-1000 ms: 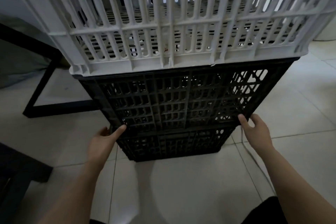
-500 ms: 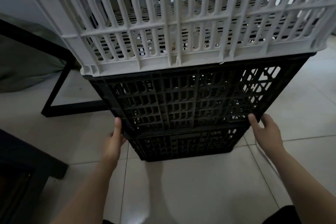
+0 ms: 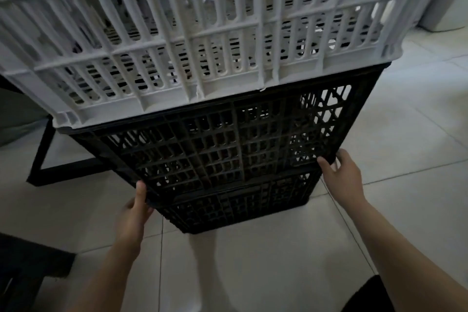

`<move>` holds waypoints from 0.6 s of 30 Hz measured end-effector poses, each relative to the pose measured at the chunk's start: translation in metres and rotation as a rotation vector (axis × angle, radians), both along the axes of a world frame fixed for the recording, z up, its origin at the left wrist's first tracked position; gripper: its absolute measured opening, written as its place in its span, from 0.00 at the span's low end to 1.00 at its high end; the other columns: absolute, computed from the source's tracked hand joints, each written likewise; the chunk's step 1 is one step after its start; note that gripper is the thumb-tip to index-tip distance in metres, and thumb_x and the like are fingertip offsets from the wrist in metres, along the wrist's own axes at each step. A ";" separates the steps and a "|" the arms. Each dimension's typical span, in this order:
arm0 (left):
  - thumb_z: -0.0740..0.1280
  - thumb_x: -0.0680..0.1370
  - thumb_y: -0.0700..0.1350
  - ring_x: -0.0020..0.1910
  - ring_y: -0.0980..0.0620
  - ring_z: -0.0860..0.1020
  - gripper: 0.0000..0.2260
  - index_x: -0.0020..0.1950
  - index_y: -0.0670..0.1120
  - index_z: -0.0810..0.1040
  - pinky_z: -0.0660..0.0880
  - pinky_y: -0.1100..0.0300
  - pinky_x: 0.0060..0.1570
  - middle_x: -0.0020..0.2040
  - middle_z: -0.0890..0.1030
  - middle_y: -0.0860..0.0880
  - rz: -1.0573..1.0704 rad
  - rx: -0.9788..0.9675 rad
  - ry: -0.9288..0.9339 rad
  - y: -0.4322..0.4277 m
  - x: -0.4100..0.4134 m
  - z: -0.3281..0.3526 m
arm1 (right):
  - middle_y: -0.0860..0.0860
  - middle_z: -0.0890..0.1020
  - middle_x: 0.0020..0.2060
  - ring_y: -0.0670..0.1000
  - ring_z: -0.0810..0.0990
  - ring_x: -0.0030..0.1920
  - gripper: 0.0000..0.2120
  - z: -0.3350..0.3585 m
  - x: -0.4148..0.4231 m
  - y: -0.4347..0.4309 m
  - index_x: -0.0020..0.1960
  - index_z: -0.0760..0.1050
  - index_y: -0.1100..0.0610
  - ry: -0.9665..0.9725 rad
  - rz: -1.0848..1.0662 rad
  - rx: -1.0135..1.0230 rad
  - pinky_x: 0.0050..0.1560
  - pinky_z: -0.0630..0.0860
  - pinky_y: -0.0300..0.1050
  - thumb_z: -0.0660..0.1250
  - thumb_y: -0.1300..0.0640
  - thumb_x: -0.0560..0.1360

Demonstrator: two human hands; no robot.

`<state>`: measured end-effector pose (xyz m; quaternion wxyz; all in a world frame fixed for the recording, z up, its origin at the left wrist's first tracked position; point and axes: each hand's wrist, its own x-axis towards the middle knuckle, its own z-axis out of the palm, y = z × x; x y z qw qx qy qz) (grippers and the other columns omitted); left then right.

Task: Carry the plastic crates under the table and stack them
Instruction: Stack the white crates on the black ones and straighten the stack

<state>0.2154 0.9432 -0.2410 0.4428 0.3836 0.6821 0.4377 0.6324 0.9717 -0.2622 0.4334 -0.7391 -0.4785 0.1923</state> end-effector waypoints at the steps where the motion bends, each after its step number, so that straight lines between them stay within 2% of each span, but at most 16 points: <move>1: 0.56 0.70 0.75 0.58 0.54 0.79 0.26 0.51 0.58 0.81 0.69 0.57 0.65 0.54 0.82 0.55 -0.007 -0.008 0.009 0.001 -0.001 -0.001 | 0.49 0.77 0.46 0.49 0.74 0.47 0.12 -0.002 0.000 0.002 0.56 0.74 0.59 0.002 -0.005 0.011 0.46 0.68 0.43 0.66 0.53 0.77; 4: 0.55 0.73 0.71 0.58 0.54 0.78 0.23 0.50 0.57 0.80 0.68 0.57 0.66 0.53 0.81 0.56 -0.034 -0.020 0.049 0.002 -0.002 -0.004 | 0.51 0.78 0.47 0.50 0.75 0.48 0.11 -0.006 -0.001 0.005 0.55 0.73 0.58 0.035 0.003 0.039 0.46 0.69 0.44 0.66 0.53 0.77; 6: 0.55 0.75 0.68 0.54 0.52 0.78 0.23 0.49 0.53 0.80 0.69 0.56 0.63 0.50 0.81 0.54 -0.025 -0.028 0.106 0.002 -0.005 -0.007 | 0.52 0.78 0.48 0.50 0.76 0.49 0.10 -0.009 0.001 0.007 0.54 0.73 0.57 0.078 0.055 0.043 0.49 0.70 0.44 0.67 0.54 0.77; 8: 0.57 0.76 0.65 0.54 0.48 0.79 0.25 0.53 0.47 0.81 0.71 0.54 0.58 0.50 0.82 0.48 -0.020 -0.041 0.261 0.003 -0.009 -0.016 | 0.50 0.78 0.51 0.47 0.75 0.53 0.08 -0.007 0.009 0.008 0.53 0.74 0.54 0.119 0.103 0.043 0.55 0.70 0.42 0.69 0.55 0.75; 10: 0.59 0.77 0.63 0.55 0.43 0.80 0.26 0.58 0.43 0.80 0.72 0.50 0.55 0.52 0.83 0.44 0.001 -0.037 0.410 0.004 -0.014 -0.024 | 0.46 0.78 0.51 0.43 0.74 0.54 0.06 -0.003 0.016 0.008 0.48 0.78 0.55 0.200 0.120 0.006 0.56 0.71 0.39 0.72 0.56 0.73; 13: 0.62 0.80 0.54 0.56 0.40 0.80 0.19 0.60 0.41 0.80 0.74 0.47 0.55 0.54 0.84 0.40 0.030 0.005 0.498 0.006 -0.016 -0.030 | 0.49 0.84 0.46 0.50 0.82 0.51 0.07 0.003 0.022 0.007 0.45 0.80 0.55 0.477 0.141 -0.029 0.48 0.78 0.33 0.75 0.60 0.69; 15: 0.62 0.80 0.52 0.57 0.40 0.80 0.18 0.61 0.41 0.80 0.74 0.47 0.55 0.54 0.84 0.41 0.033 0.018 0.519 0.007 -0.015 -0.030 | 0.52 0.86 0.49 0.51 0.83 0.54 0.12 0.002 0.025 0.005 0.51 0.79 0.55 0.707 0.162 -0.019 0.50 0.79 0.38 0.75 0.60 0.68; 17: 0.62 0.81 0.52 0.57 0.39 0.80 0.17 0.61 0.41 0.80 0.73 0.49 0.52 0.54 0.83 0.40 0.033 0.030 0.540 0.006 -0.013 -0.029 | 0.50 0.84 0.55 0.48 0.82 0.57 0.13 -0.004 0.028 0.003 0.58 0.77 0.52 0.946 0.183 -0.017 0.54 0.78 0.41 0.68 0.61 0.74; 18: 0.62 0.81 0.51 0.57 0.38 0.80 0.17 0.60 0.40 0.80 0.71 0.50 0.51 0.53 0.83 0.40 0.039 0.024 0.558 0.006 -0.012 -0.028 | 0.48 0.83 0.58 0.46 0.80 0.60 0.13 -0.008 0.028 0.003 0.60 0.76 0.51 0.987 0.182 -0.036 0.59 0.75 0.43 0.65 0.60 0.77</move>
